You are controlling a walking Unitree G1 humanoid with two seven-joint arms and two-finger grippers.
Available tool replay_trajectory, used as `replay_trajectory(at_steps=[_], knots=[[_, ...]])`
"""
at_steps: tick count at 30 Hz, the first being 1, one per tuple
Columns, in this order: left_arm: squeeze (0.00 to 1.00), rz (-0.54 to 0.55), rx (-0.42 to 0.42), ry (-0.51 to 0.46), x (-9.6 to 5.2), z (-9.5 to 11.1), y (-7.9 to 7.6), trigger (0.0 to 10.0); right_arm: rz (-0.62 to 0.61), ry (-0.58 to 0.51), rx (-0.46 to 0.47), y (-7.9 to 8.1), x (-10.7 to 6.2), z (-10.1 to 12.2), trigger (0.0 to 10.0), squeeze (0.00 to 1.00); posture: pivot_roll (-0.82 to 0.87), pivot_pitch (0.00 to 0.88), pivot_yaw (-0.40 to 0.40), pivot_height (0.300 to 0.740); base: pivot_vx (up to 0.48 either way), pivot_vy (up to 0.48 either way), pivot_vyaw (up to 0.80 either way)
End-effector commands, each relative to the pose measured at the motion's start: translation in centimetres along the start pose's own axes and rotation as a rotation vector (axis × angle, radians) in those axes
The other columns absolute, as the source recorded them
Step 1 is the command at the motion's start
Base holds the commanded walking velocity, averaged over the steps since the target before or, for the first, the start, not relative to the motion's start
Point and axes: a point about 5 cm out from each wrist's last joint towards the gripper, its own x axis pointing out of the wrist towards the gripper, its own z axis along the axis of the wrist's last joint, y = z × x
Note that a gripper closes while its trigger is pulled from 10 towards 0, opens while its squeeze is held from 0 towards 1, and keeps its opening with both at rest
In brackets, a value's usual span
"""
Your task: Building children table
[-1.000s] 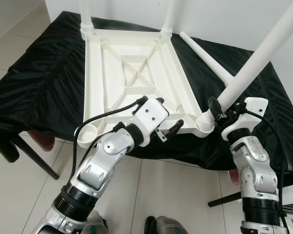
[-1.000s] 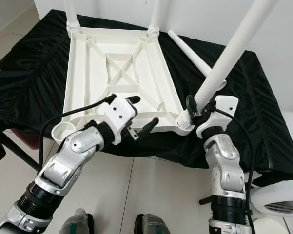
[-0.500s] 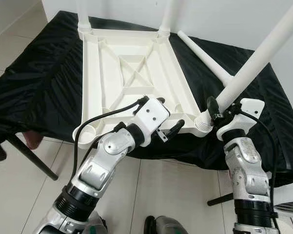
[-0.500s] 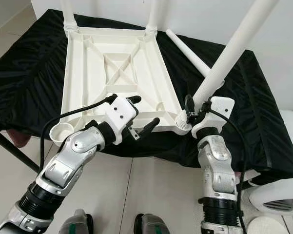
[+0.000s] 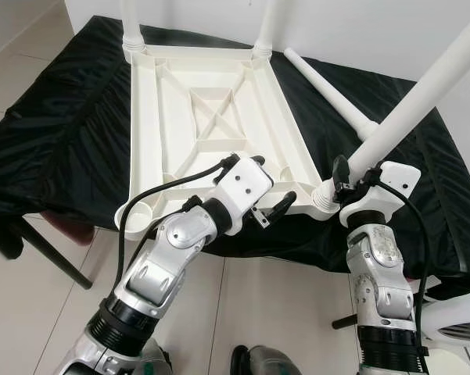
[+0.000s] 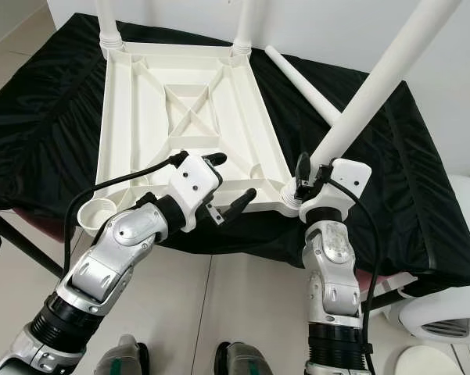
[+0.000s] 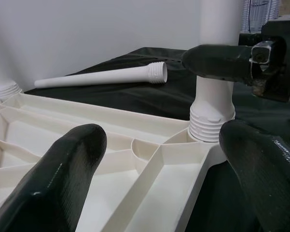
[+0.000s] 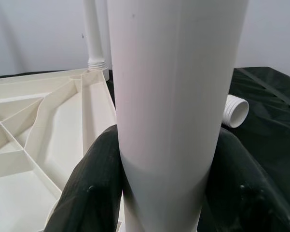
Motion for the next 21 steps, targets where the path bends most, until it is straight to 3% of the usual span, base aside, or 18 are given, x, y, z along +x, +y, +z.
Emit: replay_trajectory(at_steps=[1, 9, 21], knots=[[0.0, -0.01, -0.007, 0.003, -0.1, 0.0, -0.4, 10.0, -0.046, 0.115, -0.005, -0.5, -0.6, -2.3, 10.0, 0.0, 0.04, 0.094, -0.094, 0.74, 0.0, 0.0, 0.0], [0.0, -0.017, -0.007, 0.006, -0.2, 0.0, -0.4, 10.0, -0.218, 0.109, -0.007, -0.6, 0.2, -2.1, 10.0, 0.0, 0.05, 0.104, -0.086, 0.74, 0.0, 0.0, 0.0], [0.0, -0.015, -0.008, 0.008, -0.3, 0.1, -0.4, 10.0, -0.359, 0.09, -0.034, -0.9, 0.5, -2.0, 10.0, 0.0, 0.05, 0.106, -0.087, 0.74, 0.0, 0.0, 0.0]])
